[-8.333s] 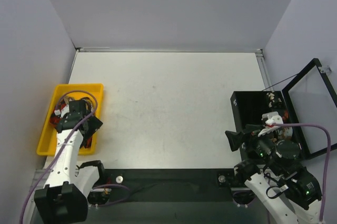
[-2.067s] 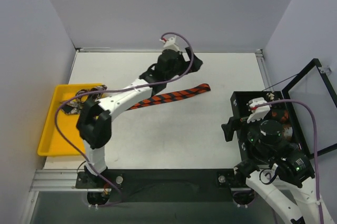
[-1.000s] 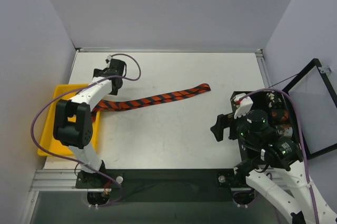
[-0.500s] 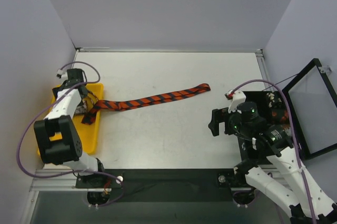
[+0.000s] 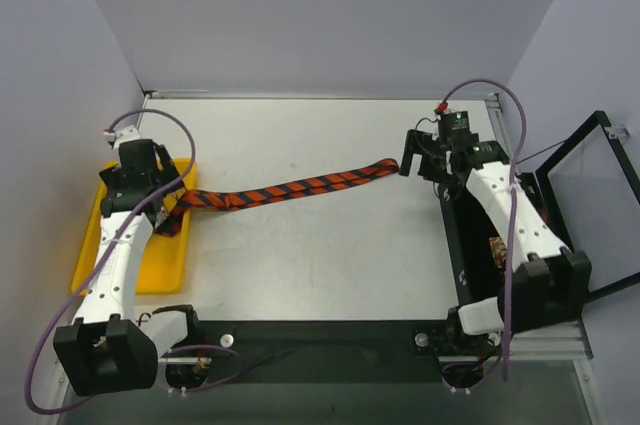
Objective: Roll the ties
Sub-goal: Flatten the tie
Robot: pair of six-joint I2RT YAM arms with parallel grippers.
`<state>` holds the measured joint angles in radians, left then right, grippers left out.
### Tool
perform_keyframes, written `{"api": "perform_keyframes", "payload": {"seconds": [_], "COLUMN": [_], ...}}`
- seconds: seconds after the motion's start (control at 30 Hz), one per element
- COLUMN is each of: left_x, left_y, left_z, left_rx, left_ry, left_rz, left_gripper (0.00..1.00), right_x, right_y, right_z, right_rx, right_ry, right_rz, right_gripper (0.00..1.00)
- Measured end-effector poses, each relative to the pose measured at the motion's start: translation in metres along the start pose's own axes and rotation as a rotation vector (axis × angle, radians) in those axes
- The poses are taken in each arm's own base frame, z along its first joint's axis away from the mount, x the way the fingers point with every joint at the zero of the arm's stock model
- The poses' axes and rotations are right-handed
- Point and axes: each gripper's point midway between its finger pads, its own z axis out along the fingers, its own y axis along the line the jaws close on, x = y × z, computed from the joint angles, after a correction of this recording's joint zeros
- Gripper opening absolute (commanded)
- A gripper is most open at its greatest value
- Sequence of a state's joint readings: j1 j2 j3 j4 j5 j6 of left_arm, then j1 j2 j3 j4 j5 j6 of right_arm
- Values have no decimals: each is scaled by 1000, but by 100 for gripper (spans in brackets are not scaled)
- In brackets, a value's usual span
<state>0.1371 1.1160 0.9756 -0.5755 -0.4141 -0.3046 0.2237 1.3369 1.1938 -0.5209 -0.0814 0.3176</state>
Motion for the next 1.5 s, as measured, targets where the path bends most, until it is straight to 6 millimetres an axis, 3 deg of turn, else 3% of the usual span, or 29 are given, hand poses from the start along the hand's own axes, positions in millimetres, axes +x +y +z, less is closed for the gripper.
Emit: {"api": "perform_keyframes", "payload": {"seconds": [0.13,0.3,0.47,0.67,0.8,1.17,1.37,1.5], "left_x": [10,21,23,41,50,66,72,72], "left_y": [-47,-73,-80,-77,-77,-75,-73,-69], "left_z": [-23,-48,-60,-59,-59,-56,-53,-50], "left_rx": [175,296,363,370,374,360,346,335], "left_ry": [-3,-7,-11,39,71,123,142,153], "left_rz": [76,162,164,183,175,124,101,66], "left_gripper": [97,97,97,97,97,97,97,97], "right_x": [-11,-22,-33,-55,-57,-23,-10,-5], "right_y": [-17,-28,-32,-29,-27,-16,-4,0], "right_z": [46,100,141,177,194,209,210,212], "right_rx": [29,46,42,19,4,-19,-12,10], "right_ry": [76,131,139,117,125,207,226,225], "right_rz": [85,150,176,183,175,98,56,37], "right_gripper": [80,68,63,62,62,58,49,38]}}
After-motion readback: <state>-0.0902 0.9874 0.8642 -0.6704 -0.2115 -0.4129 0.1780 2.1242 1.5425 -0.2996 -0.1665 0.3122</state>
